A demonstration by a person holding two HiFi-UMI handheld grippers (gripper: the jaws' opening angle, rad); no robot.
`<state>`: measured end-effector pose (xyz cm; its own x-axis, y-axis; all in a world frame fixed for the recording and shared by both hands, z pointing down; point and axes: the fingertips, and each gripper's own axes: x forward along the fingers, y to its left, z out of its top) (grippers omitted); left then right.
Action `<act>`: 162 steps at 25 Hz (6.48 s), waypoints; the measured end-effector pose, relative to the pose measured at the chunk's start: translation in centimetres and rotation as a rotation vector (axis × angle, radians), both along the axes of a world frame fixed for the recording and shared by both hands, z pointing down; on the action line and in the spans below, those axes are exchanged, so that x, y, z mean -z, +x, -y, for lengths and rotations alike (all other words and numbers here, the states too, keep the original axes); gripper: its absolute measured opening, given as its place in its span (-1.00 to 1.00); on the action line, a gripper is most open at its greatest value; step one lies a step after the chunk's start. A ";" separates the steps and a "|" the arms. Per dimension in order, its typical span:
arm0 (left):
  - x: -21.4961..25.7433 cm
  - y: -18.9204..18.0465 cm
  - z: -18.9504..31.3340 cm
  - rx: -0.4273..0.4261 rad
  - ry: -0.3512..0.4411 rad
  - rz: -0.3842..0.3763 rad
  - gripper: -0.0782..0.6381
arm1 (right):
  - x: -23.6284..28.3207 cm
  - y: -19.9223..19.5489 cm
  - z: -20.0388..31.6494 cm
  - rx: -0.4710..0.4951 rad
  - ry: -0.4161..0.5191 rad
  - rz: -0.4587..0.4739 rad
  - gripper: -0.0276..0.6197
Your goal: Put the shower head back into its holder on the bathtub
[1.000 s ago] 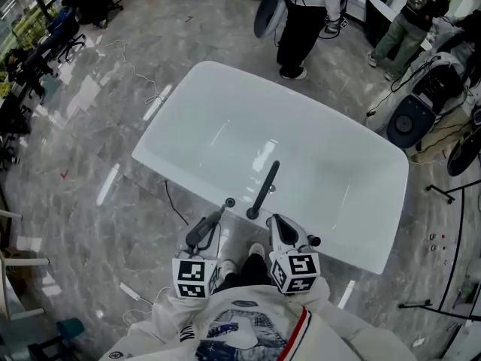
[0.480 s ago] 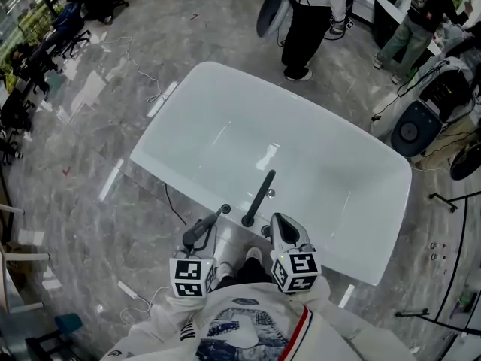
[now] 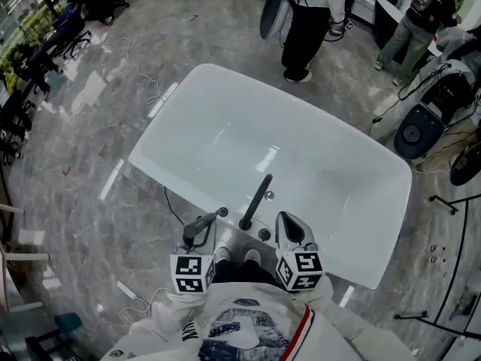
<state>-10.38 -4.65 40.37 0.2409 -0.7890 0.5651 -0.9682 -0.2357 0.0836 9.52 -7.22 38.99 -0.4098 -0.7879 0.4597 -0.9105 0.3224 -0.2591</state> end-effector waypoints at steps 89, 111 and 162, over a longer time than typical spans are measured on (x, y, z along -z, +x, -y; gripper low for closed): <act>-19.5 -0.8 3.3 -0.196 -0.130 0.003 -0.40 | -21.3 0.8 -1.7 -0.275 -0.204 -0.051 -0.90; -23.1 0.0 3.8 -0.240 -0.151 0.032 -0.40 | -24.0 1.0 -1.9 -0.291 -0.229 -0.051 -0.90; -28.2 0.8 3.4 -0.271 -0.172 0.129 -0.39 | -25.9 0.5 -2.4 -0.284 -0.249 -0.073 -0.90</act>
